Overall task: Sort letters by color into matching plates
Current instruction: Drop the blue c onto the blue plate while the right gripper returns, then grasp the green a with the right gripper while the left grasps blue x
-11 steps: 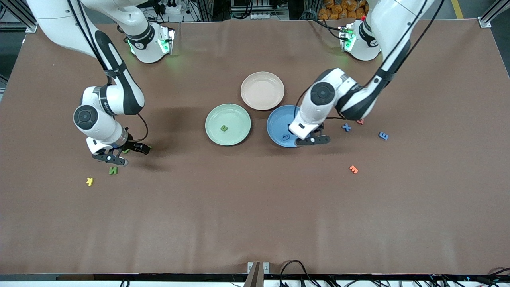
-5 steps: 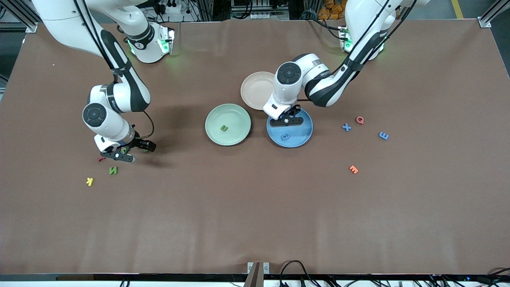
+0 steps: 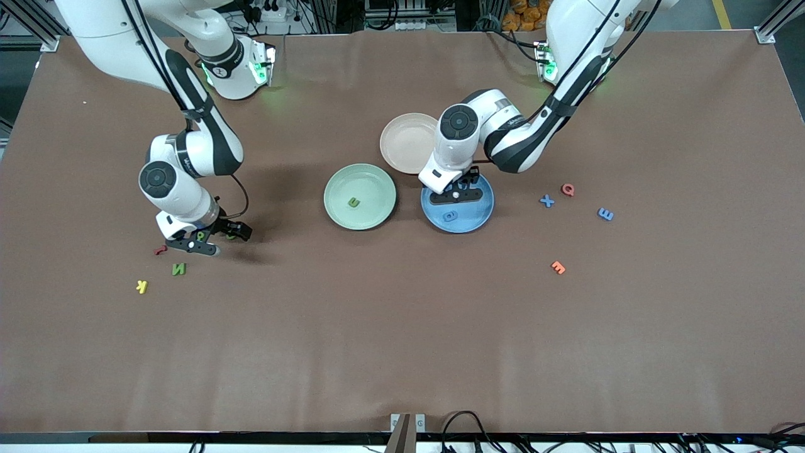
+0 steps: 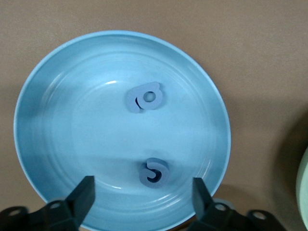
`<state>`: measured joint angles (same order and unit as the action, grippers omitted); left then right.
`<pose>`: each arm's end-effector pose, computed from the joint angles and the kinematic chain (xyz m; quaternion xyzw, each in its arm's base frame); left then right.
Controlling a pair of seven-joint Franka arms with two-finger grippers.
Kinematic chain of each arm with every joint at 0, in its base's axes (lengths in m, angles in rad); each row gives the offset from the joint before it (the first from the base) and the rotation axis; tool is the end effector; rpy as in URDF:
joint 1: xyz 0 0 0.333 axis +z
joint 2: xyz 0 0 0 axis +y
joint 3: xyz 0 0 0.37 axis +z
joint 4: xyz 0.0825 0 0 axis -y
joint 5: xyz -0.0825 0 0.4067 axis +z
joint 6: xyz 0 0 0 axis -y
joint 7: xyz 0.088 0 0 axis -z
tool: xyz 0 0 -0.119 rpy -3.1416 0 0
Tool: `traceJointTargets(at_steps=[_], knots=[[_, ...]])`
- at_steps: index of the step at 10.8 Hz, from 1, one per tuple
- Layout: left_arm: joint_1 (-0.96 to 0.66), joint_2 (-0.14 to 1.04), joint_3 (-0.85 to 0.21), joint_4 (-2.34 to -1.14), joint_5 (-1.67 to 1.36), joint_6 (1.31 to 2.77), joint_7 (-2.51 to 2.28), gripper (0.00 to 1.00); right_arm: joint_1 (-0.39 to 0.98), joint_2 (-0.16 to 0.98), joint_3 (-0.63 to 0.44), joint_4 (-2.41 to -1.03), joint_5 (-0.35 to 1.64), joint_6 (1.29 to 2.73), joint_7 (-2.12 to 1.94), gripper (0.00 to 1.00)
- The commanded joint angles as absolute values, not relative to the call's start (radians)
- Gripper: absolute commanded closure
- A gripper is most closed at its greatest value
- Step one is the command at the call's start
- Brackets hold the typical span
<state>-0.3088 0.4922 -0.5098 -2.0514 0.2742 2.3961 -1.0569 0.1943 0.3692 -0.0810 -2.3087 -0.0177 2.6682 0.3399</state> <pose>0.4344 -0.4443 0.2354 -0.9984 -0.0355 0.0424 0.0097 0.5496 0.0622 0.2022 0.9945 -0.1026 -0.0001 0.0191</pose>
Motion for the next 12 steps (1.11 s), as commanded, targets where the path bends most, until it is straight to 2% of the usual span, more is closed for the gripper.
traceJointTargets(at_steps=[1,4,7,11,12], knots=[[-0.296,0.488,-0.511,-2.049,0.302,2.359,-1.020,0.00,0.193,0.382,-0.069,-2.321,-0.015,2.706,0.356,0.00],[-0.261,0.476,-0.511,-2.078,0.331,2.359,-0.999,0.00,0.192,0.383,-0.066,-2.321,-0.015,2.706,0.356,0.00],[-0.178,0.436,-0.512,-2.108,0.365,2.359,-0.959,0.00,0.184,0.385,-0.064,-2.335,-0.017,2.724,0.354,0.11],[-0.039,0.344,-0.518,-2.190,0.367,2.365,-0.887,0.00,0.166,0.406,-0.064,-2.339,-0.028,2.755,0.351,0.14],[-0.017,0.331,-0.518,-2.215,0.367,2.370,-0.885,0.00,0.166,0.405,-0.063,-2.341,-0.029,2.755,0.350,0.18]])
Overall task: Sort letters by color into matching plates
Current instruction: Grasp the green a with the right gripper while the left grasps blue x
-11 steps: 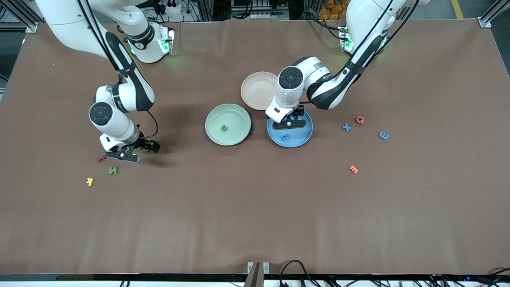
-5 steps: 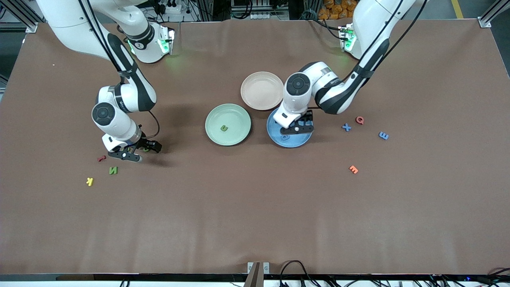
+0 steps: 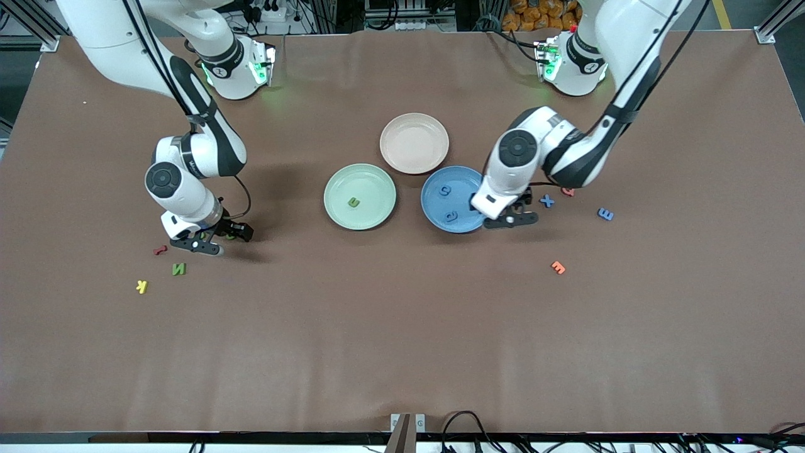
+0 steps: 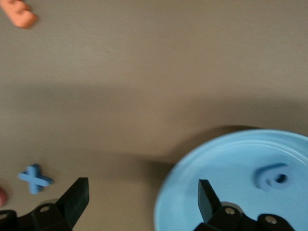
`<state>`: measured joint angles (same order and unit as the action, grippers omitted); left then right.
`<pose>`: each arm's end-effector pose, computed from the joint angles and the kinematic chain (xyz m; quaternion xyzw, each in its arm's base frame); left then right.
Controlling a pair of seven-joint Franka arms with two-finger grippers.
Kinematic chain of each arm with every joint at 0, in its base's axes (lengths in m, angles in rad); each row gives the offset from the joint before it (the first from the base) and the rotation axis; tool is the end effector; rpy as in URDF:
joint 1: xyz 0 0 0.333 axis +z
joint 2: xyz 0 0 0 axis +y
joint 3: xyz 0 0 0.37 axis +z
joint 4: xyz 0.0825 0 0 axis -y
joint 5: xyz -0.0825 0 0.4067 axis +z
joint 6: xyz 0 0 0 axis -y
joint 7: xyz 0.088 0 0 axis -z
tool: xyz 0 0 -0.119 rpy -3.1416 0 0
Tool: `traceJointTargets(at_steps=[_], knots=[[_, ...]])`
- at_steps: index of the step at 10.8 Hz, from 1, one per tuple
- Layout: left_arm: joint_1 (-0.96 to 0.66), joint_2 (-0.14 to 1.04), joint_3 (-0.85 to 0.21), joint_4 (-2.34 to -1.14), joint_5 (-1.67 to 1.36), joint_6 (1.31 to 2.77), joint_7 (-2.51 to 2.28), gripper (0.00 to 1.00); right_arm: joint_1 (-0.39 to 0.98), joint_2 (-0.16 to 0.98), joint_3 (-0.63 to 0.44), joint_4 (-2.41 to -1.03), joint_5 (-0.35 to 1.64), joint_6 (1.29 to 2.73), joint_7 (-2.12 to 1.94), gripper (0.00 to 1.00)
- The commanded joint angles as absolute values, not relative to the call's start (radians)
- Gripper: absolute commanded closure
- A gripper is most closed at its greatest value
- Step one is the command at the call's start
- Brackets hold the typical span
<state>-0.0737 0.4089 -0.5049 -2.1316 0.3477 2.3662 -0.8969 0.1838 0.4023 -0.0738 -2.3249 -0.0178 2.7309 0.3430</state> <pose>0.5022 -0.3146 0.2468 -0.9978 -0.0398 0.0261 0.0461 0.5454 0.0597 0.1840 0.9943 -0.1052 0.0063 0.0170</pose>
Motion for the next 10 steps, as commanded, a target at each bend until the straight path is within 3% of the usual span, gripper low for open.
traceJointTargets(at_steps=[1,7,10], knots=[[0.003,0.328,-0.517,-2.230,0.374,2.373,-0.881,0.00,0.166,0.405,-0.063,-2.341,-0.029,2.755,0.347,0.24],[0.169,0.275,-0.520,-2.325,0.420,2.463,-0.655,0.00,0.155,0.391,-0.061,-2.364,-0.029,2.755,0.337,0.32],[0.175,0.247,-0.520,-2.420,0.420,2.618,-0.559,0.00,0.140,0.382,-0.060,-2.364,-0.029,2.753,0.337,0.37]])
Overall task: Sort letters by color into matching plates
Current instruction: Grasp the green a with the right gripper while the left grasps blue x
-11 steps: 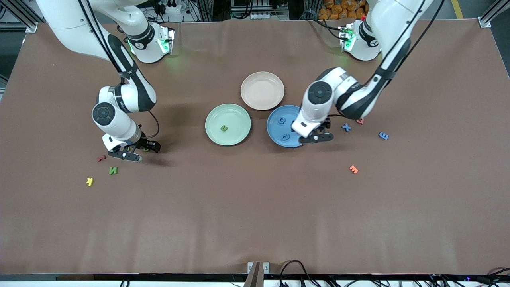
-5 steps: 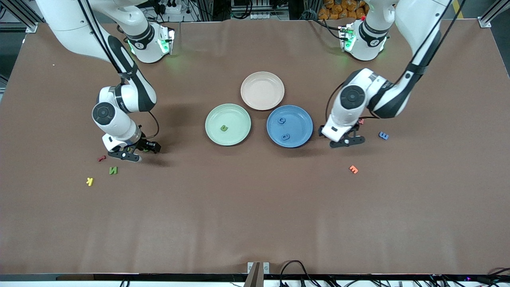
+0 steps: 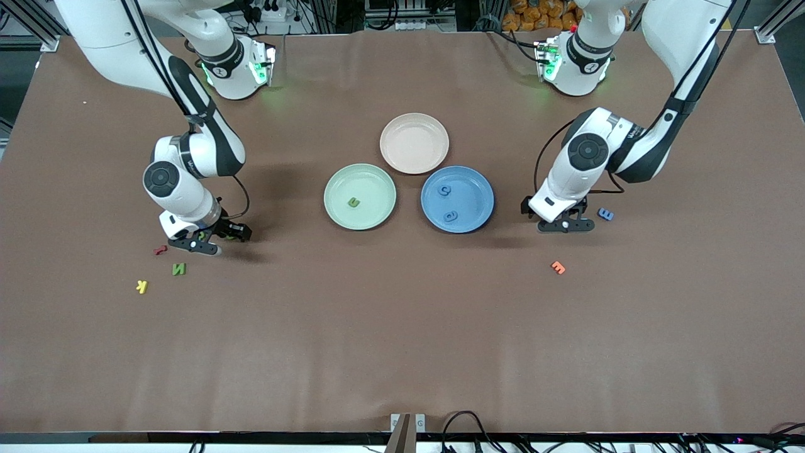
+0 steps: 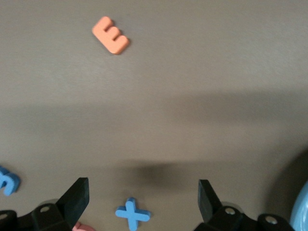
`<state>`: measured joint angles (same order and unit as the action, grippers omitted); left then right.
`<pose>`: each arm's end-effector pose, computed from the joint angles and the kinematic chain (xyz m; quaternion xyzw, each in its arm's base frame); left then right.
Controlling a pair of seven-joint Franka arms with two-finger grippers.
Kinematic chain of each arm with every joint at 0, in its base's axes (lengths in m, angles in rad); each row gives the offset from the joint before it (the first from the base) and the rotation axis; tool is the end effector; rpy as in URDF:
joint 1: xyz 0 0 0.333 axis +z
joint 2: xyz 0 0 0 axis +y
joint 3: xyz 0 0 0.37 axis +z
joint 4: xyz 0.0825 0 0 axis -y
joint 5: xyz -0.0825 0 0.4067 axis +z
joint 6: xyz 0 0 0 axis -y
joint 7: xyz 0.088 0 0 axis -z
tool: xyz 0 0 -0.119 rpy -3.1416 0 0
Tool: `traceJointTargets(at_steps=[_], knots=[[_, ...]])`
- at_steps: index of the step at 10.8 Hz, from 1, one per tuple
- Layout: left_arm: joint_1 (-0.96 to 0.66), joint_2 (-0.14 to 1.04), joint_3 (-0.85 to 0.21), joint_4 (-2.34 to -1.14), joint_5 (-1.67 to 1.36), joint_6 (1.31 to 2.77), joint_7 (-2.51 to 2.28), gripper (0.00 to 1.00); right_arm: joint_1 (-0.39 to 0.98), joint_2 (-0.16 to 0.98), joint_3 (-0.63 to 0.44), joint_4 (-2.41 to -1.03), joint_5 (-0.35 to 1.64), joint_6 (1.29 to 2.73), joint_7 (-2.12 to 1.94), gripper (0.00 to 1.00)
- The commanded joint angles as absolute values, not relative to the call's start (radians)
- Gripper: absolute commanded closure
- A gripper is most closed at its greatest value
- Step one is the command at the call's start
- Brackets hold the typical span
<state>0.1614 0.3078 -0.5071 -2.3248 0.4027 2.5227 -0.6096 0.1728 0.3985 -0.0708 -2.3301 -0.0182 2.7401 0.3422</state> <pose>0.5059 -0.1867 0.2386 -0.9986 0.0281 0.0040 0.0440 0.5451 0.0554 0.1851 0.9939 -0.1087 0.0098 0.0155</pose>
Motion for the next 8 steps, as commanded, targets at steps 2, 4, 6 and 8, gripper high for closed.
traceJointTargets(at_steps=[2,4,6,8], knots=[[0.173,0.218,-0.520,-2.459,0.431,2.631,-0.470,0.00,0.130,0.379,-0.057,-2.368,-0.029,2.755,0.336,0.42],[0.175,0.206,-0.520,-2.483,0.431,2.631,-0.323,0.00,0.124,0.377,-0.049,-2.372,-0.029,2.755,0.336,0.45],[0.173,0.204,-0.520,-2.496,0.431,2.631,-0.183,0.00,0.123,0.379,-0.043,-2.370,-0.029,2.755,0.336,0.45],[0.175,0.204,-0.520,-2.508,0.433,2.632,-0.108,0.00,0.123,0.379,-0.043,-2.370,-0.029,2.761,0.336,0.47]])
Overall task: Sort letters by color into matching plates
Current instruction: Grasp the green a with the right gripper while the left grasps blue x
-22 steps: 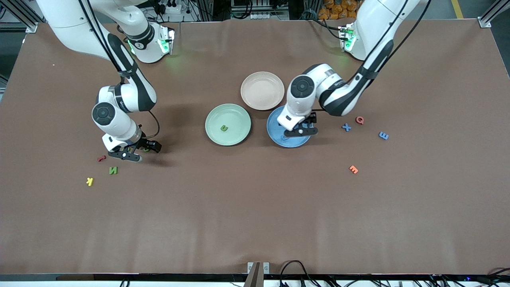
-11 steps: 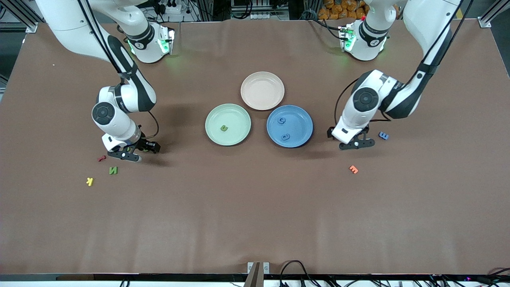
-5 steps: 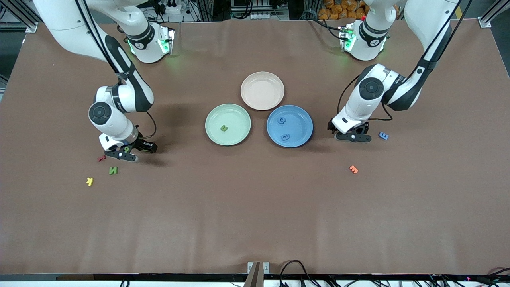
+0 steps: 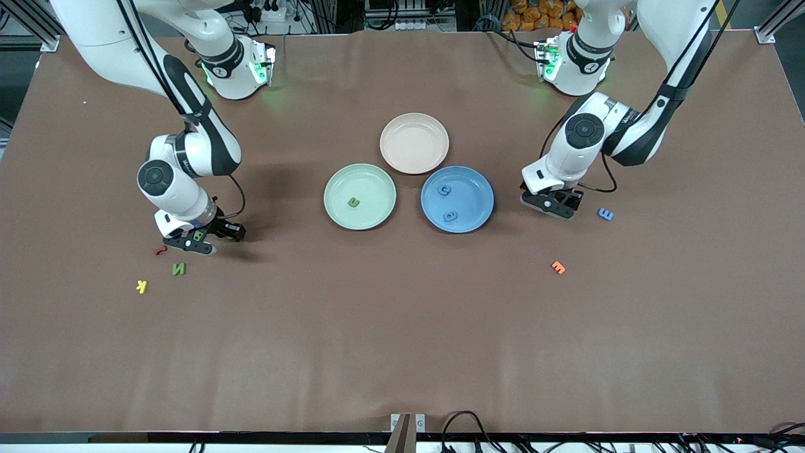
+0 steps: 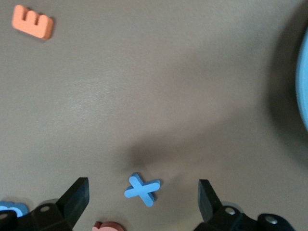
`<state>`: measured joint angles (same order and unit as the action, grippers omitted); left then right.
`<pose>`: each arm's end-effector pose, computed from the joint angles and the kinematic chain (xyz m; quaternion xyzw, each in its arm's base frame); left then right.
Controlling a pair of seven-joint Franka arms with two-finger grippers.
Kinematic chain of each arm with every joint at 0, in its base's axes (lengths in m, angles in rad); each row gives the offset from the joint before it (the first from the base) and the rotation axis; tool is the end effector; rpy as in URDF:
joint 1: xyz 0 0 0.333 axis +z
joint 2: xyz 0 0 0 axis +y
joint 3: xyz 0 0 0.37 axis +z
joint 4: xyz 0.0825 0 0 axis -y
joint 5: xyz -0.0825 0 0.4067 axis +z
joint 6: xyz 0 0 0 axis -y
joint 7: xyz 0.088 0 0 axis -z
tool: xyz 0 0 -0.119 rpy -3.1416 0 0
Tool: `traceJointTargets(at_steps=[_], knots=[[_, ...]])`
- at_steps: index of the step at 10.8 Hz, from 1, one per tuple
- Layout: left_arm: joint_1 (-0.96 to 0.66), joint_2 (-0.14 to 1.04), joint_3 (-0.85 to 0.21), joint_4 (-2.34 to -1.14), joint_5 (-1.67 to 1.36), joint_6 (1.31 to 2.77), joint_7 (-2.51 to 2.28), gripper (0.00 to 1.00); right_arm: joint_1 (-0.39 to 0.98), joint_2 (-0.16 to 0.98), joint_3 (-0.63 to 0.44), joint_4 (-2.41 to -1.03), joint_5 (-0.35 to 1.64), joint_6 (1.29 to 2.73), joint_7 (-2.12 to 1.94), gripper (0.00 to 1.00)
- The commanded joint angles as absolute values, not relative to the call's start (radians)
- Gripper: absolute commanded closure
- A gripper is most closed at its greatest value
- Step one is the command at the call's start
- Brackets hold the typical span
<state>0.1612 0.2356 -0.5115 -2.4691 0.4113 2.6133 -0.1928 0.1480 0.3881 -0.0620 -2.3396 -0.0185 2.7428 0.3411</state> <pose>0.4582 -0.1809 0.2286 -0.9667 0.2519 0.0086 0.0451 0.5434 0.0466 0.1878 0.9931 -0.1164 0.0109 0.0134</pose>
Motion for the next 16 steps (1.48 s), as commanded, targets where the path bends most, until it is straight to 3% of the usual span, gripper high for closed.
traceJointTargets(at_steps=[1,3,8,14,16], knots=[[0.179,0.209,-0.519,-2.510,0.431,2.632,-0.048,0.00,0.123,0.379,-0.038,-2.370,-0.029,2.761,0.336,0.50],[0.262,0.242,-0.520,-2.502,0.431,2.635,0.078,0.00,0.123,0.380,-0.037,-2.370,-0.029,2.763,0.336,0.55],[0.275,0.281,-0.518,-2.502,0.430,2.671,0.077,0.00,0.121,0.382,-0.038,-2.367,-0.031,2.763,0.336,0.62],[0.268,0.330,-0.518,-2.503,0.430,2.727,0.063,0.00,0.117,0.385,-0.037,-2.361,-0.038,2.761,0.336,0.80],[0.265,0.334,-0.518,-2.505,0.430,2.732,0.060,0.00,0.115,0.379,-0.034,-2.359,-0.038,2.760,0.334,0.82]])
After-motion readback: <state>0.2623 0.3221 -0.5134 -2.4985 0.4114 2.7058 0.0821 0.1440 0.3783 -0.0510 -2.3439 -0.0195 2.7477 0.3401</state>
